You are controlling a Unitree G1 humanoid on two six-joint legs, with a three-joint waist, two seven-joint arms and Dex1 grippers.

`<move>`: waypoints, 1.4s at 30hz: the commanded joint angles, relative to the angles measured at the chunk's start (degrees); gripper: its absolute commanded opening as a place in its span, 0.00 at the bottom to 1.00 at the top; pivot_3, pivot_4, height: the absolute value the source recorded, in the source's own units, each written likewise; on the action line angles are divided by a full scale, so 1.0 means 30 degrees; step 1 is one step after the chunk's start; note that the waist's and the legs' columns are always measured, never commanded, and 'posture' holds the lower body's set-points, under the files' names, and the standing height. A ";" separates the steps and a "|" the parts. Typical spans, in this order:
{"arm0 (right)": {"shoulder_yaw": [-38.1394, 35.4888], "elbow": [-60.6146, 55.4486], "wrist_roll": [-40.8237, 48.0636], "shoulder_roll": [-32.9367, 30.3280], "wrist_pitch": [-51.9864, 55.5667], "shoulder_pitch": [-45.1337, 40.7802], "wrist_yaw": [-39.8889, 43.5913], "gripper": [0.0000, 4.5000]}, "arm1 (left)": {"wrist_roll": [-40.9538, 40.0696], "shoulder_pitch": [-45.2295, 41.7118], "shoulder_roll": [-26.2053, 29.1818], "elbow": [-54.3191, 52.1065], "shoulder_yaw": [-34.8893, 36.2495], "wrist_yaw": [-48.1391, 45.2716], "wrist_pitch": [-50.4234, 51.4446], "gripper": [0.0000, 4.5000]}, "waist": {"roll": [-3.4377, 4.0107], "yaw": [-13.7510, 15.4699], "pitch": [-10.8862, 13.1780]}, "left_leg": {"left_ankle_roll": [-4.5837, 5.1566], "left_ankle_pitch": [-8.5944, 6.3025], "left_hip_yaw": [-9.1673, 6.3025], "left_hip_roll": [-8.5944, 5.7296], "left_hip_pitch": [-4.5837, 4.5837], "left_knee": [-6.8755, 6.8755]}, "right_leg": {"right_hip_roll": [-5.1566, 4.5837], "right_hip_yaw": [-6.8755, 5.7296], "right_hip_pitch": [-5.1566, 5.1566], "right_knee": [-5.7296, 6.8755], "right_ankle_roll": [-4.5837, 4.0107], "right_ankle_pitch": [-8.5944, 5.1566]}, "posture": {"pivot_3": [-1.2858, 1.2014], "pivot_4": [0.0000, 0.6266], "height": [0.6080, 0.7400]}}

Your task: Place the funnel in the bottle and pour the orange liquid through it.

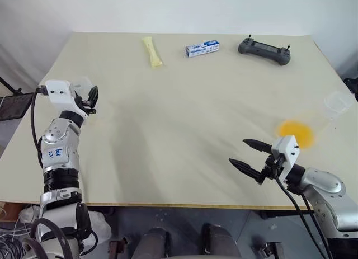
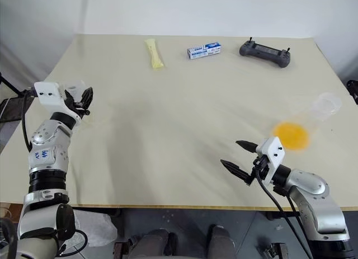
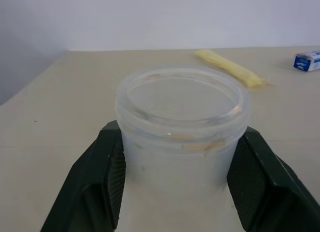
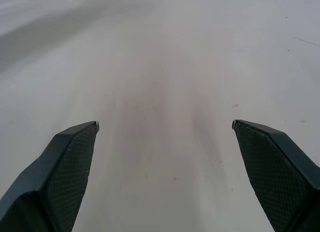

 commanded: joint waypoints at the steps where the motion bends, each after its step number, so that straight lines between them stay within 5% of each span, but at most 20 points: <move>1: -0.0708 -0.0669 0.0292 -0.0020 -0.0188 -0.0006 -0.0099 1.00 | -0.0588 -0.0761 0.0297 -0.1213 -0.0396 -0.1326 0.0334 0.53 | -0.0001 0.0015 0.0001 | 0.0000 0.0000 0.0000 0.0000 0.0000 0.0002 | 0.0000 -0.0001 0.0000 0.0002 0.0000 0.0000 | 0.52 0.24 1.00; 19: -0.2788 -0.3130 0.0569 -0.0308 -0.0205 0.1857 -0.0570 1.00 | -0.3165 -0.3953 -0.4040 -0.2399 -0.6698 -1.2529 0.2970 0.53 | -0.0019 -0.0052 0.0012 | 0.0002 -0.0001 0.0006 0.0021 -0.0076 0.0106 | 0.0038 0.0000 -0.0014 0.0014 0.0015 0.0008 | 0.52 0.24 1.00; 35: -0.2968 -0.5411 0.0342 0.0850 -0.0305 0.4181 -0.2687 1.00 | -0.0910 -0.5037 -0.4754 0.0198 -0.8228 -1.3848 0.2012 0.53 | -0.0018 0.0064 0.0012 | 0.0009 0.0001 -0.0021 0.0008 -0.0157 0.0168 | 0.0035 0.0004 -0.0042 0.0009 0.0018 0.0009 | 0.52 0.24 1.00; 42: -0.2862 -0.5489 0.0273 0.0894 -0.0341 0.4173 -0.2941 1.00 | -0.1235 -0.4963 -0.4914 -0.0346 -0.8098 -1.4186 0.2820 0.99 | -0.0019 0.0061 0.0011 | 0.0010 0.0001 -0.0026 0.0007 -0.0160 0.0169 | 0.0035 0.0002 -0.0043 0.0009 0.0017 0.0009 | 0.52 0.24 1.00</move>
